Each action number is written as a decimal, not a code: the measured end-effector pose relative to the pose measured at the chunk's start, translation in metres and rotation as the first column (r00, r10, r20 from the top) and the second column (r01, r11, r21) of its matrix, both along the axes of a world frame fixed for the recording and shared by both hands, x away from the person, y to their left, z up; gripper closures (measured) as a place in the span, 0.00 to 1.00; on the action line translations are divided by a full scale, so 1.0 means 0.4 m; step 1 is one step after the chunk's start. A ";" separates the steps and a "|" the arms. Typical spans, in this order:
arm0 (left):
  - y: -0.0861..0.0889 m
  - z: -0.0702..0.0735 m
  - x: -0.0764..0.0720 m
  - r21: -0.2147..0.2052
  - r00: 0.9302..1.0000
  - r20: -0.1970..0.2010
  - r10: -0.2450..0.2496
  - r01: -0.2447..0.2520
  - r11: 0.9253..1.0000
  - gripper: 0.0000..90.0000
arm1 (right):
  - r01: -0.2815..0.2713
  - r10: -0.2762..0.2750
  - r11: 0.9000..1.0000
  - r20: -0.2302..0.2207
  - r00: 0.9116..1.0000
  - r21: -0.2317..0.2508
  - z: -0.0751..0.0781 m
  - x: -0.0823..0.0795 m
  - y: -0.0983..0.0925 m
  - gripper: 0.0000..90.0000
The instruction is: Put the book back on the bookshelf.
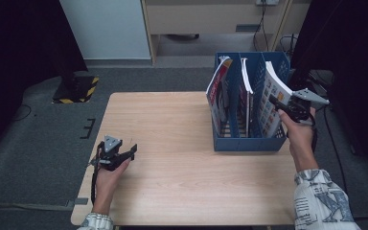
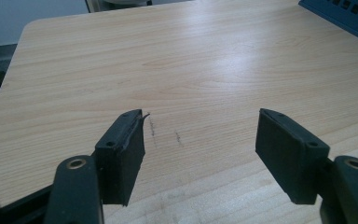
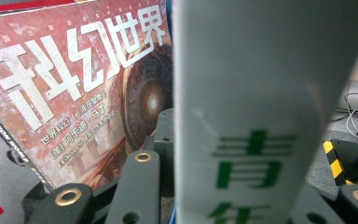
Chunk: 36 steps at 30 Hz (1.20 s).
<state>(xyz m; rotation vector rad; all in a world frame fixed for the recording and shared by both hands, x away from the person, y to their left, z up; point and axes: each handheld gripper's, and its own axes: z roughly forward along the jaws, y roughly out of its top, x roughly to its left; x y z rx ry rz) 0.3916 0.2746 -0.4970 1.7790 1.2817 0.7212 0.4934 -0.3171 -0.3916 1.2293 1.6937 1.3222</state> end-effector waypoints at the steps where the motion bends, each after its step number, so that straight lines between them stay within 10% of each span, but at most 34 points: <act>1: -0.001 0.000 0.000 0.000 1.000 0.000 -0.001 0.001 1.000 0.36 | 0.000 0.000 1.000 0.000 1.000 -0.001 0.000 0.001 0.000 0.80; 36: -0.001 0.000 0.001 -0.006 1.000 0.000 -0.003 0.003 1.000 0.36 | 0.067 -0.067 0.998 0.047 0.997 0.010 0.015 0.006 0.001 0.82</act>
